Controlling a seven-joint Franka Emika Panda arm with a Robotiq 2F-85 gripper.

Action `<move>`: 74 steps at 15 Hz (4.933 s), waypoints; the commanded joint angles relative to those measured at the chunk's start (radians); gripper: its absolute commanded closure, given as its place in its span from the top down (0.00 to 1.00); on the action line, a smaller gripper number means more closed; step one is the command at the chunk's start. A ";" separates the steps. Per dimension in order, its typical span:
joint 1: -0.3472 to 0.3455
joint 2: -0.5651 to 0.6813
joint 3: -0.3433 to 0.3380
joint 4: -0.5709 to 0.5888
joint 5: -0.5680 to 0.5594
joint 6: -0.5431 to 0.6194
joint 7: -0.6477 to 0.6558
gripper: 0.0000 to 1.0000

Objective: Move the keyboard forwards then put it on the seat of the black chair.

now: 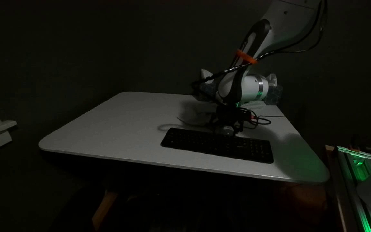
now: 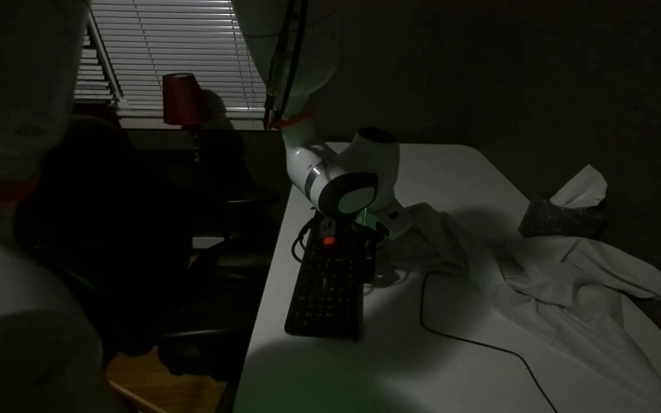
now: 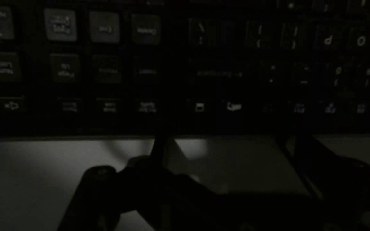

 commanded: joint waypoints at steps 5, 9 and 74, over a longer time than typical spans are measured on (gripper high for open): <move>0.099 0.025 -0.023 0.004 -0.012 -0.165 0.112 1.00; 0.135 0.019 -0.021 0.006 -0.030 -0.225 0.169 1.00; 0.566 -0.105 0.090 0.077 -0.734 -0.413 0.560 1.00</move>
